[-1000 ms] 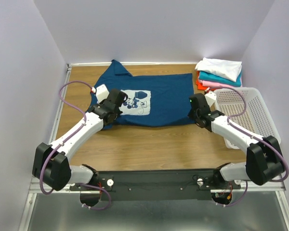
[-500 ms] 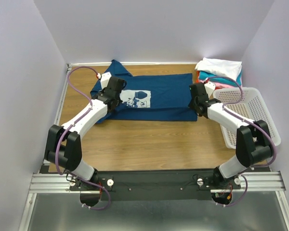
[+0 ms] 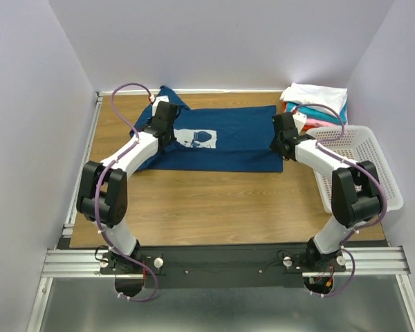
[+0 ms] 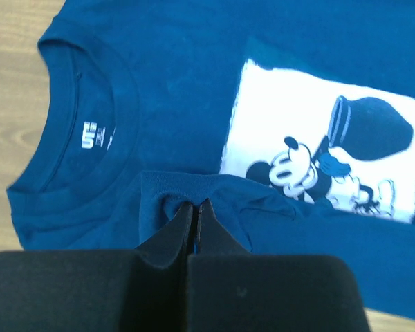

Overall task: Fold and stack the t-shirts
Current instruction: Fold the tshirt

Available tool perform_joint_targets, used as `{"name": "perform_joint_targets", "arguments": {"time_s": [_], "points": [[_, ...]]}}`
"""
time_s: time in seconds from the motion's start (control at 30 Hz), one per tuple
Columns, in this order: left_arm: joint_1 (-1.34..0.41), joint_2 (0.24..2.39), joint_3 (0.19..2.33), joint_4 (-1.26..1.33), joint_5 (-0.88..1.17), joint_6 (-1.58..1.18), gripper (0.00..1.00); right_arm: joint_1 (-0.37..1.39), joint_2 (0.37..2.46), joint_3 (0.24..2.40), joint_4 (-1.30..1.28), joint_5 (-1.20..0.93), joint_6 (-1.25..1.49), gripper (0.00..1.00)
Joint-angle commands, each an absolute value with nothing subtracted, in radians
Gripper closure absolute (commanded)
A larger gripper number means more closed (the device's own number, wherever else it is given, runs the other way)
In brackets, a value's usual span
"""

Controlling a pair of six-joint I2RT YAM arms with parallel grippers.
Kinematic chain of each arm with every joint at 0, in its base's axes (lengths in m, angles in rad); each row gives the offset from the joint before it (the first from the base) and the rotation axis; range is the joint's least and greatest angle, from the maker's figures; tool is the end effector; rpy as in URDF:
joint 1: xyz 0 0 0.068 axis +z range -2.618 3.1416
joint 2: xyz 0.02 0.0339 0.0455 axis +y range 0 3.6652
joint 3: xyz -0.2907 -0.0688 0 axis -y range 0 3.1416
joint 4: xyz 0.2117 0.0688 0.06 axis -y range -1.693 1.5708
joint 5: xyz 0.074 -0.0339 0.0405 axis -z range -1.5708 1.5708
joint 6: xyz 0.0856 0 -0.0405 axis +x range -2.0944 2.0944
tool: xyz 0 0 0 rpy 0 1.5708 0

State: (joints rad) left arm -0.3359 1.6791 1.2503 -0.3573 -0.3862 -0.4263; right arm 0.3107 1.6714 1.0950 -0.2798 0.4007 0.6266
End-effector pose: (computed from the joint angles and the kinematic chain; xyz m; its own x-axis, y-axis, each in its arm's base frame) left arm 0.3668 -0.0939 0.2606 -0.6306 -0.1856 -0.7536 -0.2270 0.9726 -0.0495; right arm 0.3525 0.0781 0.2222 -0.6049 0.3729 -0.7036 0.3908 0.9089 0.1456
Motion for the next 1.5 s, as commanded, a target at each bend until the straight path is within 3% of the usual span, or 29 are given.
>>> {"name": "perform_joint_targets", "arguments": {"time_s": [0.0,0.07,0.1,0.13,0.2,0.23,0.27,0.3,0.37,0.4,0.43,0.67,0.87,1.2,1.47], "points": [[-0.311,1.753,1.324,-0.331,-0.368,-0.332,0.95,0.287,1.729,1.143,-0.272,0.371,0.598,0.99],[-0.302,1.779,1.348,-0.336,-0.359,-0.316,0.87,0.281,1.750,1.157,-0.272,0.361,0.594,0.99],[-0.298,1.813,1.386,-0.353,-0.374,-0.314,0.78,0.278,1.775,1.164,-0.272,0.345,0.588,0.99],[-0.298,1.827,1.397,-0.365,-0.393,-0.310,0.55,0.273,1.788,1.184,-0.272,0.347,0.586,0.97],[-0.290,1.873,1.423,-0.362,-0.423,-0.292,0.45,0.272,1.831,1.210,-0.270,0.389,0.586,0.94],[-0.273,1.891,1.461,-0.371,-0.431,-0.296,0.32,0.270,1.844,1.238,-0.273,0.409,0.584,0.92],[-0.267,1.916,1.501,-0.397,-0.445,-0.301,0.18,0.268,1.851,1.255,-0.272,0.417,0.568,0.88],[-0.256,1.957,1.570,-0.428,-0.484,-0.301,0.02,0.270,1.864,1.271,-0.273,0.425,0.561,0.71],[-0.249,1.991,1.653,-0.497,-0.509,-0.328,0.02,0.270,1.856,1.310,-0.273,0.364,0.510,0.40],[-0.249,1.994,1.698,-0.520,-0.502,-0.339,0.02,0.270,1.849,1.313,-0.273,0.332,0.496,0.03],[-0.249,1.977,1.689,-0.508,-0.476,-0.342,0.02,0.270,1.824,1.312,-0.272,0.298,0.491,0.00],[-0.259,1.683,1.337,-0.313,-0.246,-0.443,0.02,0.328,1.735,1.192,-0.222,0.007,0.404,0.00],[-0.287,1.595,1.057,-0.091,-0.045,-0.485,0.02,0.382,1.749,1.114,-0.167,-0.115,0.405,0.00],[-0.291,1.790,1.060,-0.083,-0.046,-0.520,0.02,0.385,1.813,1.083,-0.163,-0.062,0.426,0.00],[-0.301,1.726,0.907,-0.126,-0.089,-0.601,0.02,0.385,1.750,0.951,-0.164,-0.025,0.463,0.00]]}}
